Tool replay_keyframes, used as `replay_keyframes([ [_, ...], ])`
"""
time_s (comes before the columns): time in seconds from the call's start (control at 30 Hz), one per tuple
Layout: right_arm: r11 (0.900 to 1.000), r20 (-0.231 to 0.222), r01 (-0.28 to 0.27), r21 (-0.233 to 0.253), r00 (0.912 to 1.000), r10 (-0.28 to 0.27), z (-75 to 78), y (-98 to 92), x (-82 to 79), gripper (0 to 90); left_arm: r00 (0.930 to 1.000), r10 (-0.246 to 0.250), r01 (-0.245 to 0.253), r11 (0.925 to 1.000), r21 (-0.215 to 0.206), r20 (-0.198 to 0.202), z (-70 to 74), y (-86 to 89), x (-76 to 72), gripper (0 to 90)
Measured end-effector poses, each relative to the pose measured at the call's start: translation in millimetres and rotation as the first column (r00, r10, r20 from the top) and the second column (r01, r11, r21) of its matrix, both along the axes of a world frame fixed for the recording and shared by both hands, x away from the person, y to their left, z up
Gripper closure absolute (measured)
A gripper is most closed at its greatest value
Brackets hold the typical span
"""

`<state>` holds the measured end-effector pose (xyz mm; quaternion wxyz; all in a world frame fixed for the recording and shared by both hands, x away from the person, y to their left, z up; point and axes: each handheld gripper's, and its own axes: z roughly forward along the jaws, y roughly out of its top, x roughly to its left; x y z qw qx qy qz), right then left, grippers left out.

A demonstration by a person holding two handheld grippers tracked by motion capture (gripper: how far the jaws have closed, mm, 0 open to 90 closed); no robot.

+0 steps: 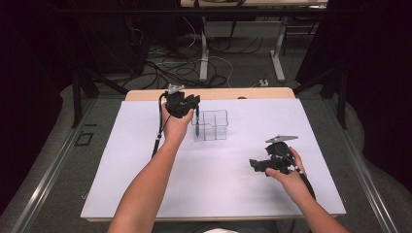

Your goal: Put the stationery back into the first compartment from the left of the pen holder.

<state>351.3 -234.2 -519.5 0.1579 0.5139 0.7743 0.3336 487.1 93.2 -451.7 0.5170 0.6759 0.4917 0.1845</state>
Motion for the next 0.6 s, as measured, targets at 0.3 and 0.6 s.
replay_keyframes([
  [0.3,1.000,0.005,-0.001,-0.006,1.0000,0.001,0.2,-0.3,0.2,1.9,1.0000,-0.001,0.001,0.9999,-0.015,0.008,9.7,7.3,-6.1,38.5],
  [0.6,1.000,0.008,0.005,-0.010,1.0000,-0.004,1.1,-0.7,0.1,0.0,0.9993,-0.028,0.027,0.9988,0.041,0.024,21.5,21.0,-18.3,32.5],
])
